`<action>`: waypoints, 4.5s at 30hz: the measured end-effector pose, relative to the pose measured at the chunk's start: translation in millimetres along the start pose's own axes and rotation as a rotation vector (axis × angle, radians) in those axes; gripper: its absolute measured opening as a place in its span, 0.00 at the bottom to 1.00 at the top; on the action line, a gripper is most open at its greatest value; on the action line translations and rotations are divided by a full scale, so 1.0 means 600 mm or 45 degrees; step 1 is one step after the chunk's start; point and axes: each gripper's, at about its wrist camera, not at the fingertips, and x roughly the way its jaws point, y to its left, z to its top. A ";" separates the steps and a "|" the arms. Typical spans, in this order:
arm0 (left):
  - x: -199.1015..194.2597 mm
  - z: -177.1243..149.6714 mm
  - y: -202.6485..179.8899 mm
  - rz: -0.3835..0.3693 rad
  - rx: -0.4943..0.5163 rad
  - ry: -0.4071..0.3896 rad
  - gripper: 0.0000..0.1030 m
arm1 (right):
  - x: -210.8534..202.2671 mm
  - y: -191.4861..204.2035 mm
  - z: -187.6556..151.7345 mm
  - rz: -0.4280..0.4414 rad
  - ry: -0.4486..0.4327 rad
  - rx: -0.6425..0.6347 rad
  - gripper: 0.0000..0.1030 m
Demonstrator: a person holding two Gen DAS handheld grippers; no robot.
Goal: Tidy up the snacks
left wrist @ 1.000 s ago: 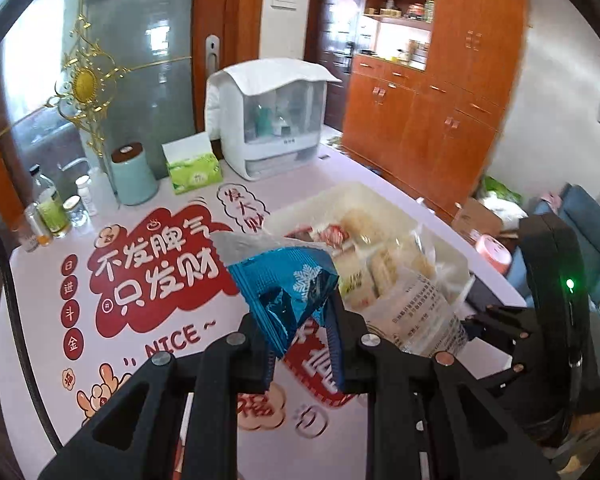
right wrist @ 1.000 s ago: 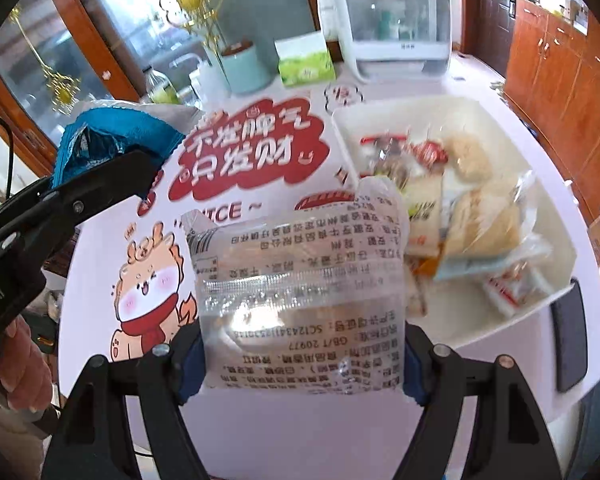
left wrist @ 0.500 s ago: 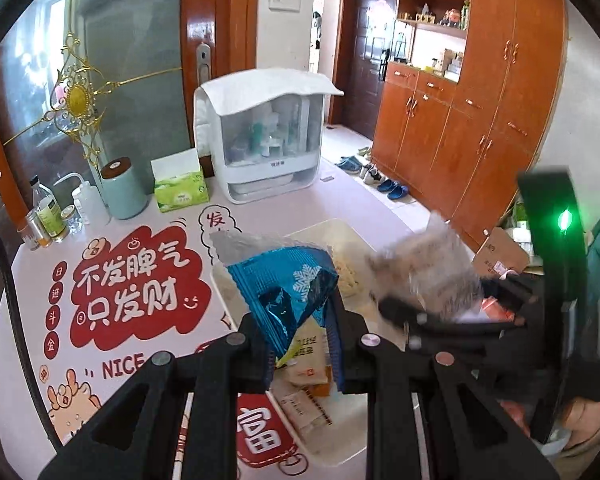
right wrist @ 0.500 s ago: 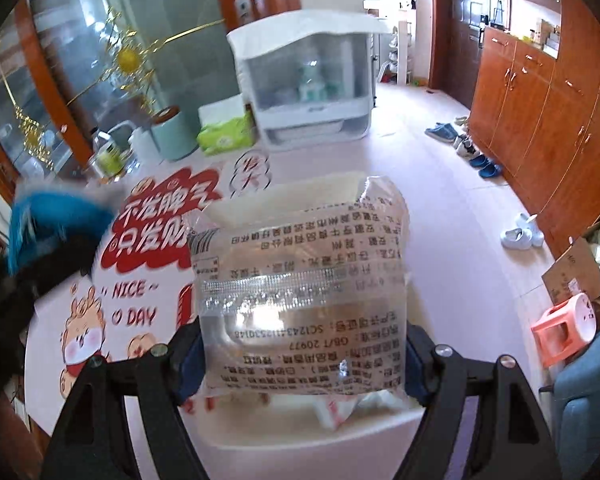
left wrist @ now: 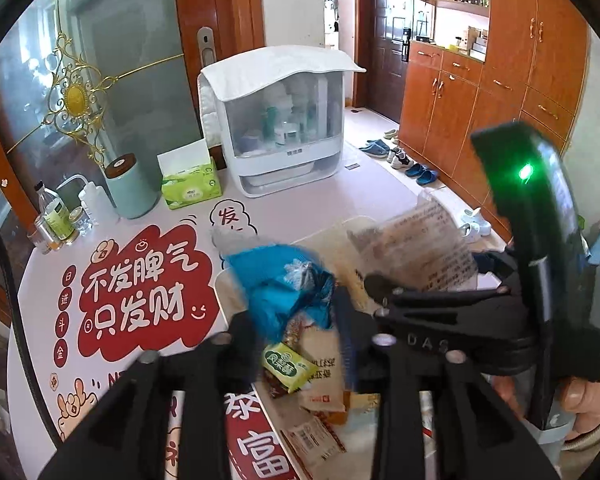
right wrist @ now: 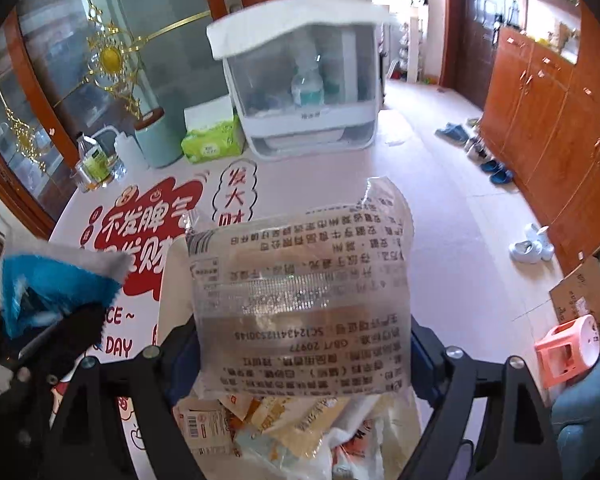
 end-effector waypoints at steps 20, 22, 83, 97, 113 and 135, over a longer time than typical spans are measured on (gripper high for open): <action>-0.017 -0.046 0.073 0.033 -0.208 0.040 0.95 | 0.025 0.049 -0.029 0.031 0.005 -0.105 0.94; -0.029 -0.056 0.083 0.049 -0.245 0.047 0.95 | 0.020 0.059 -0.033 0.043 0.024 -0.113 0.94; -0.345 -0.266 0.254 0.419 -0.423 -0.075 0.99 | -0.305 0.314 -0.236 -0.012 -0.288 -0.111 0.94; -0.311 -0.259 0.224 0.399 -0.411 0.000 0.99 | -0.293 0.296 -0.243 -0.005 -0.238 -0.105 0.94; -0.290 -0.256 0.211 0.379 -0.430 0.041 0.99 | -0.282 0.268 -0.242 0.027 -0.211 -0.100 0.94; -0.282 -0.264 0.193 0.407 -0.463 0.074 0.99 | -0.271 0.246 -0.235 0.074 -0.174 -0.142 0.94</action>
